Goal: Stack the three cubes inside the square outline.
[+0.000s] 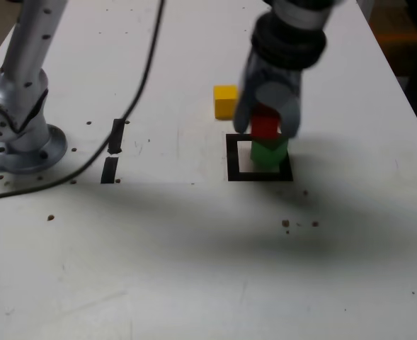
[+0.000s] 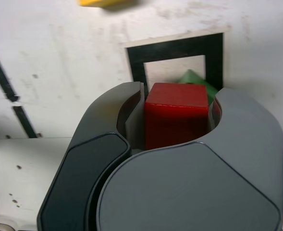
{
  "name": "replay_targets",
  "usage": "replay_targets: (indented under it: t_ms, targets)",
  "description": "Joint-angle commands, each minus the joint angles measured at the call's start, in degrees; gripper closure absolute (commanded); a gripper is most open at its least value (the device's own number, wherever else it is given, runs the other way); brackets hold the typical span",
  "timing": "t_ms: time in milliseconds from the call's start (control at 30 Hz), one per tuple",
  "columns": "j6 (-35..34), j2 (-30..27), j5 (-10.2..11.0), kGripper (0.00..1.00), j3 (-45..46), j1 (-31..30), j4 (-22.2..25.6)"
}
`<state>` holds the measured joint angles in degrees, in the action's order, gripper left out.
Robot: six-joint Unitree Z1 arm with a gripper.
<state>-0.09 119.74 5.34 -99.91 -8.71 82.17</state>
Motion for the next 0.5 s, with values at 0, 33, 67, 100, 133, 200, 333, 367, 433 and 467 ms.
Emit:
replay_targets:
  t_ms: [0,33,67,100,133,200,333,367,433,467]
  targets:
    - [-0.74,-6.47,0.61,0.71,3.05,0.32,0.08]
    - [-1.15,-8.61,0.86,0.71,4.91,0.48,-0.16]
    - [-1.6,-10.76,1.04,0.71,7.07,0.72,-0.59]
    - [-2.04,-12.84,1.11,0.71,9.47,1.03,-1.25]
    - [-2.44,-14.73,1.1,0.71,12.08,1.39,-2.15]
    - [-3.16,-17.74,0.81,0.71,17.76,2.23,-4.58]
    - [-4.08,-20.47,-0.95,0.71,31.57,3.99,-12.99]
    - [-4.15,-20.42,-1.62,0.71,34.01,4.17,-15.16]
    - [-4.22,-19.75,-3.16,0.71,37.65,4.34,-19.38]
    - [-4.22,-19.17,-3.84,0.71,38.77,4.38,-21.07]
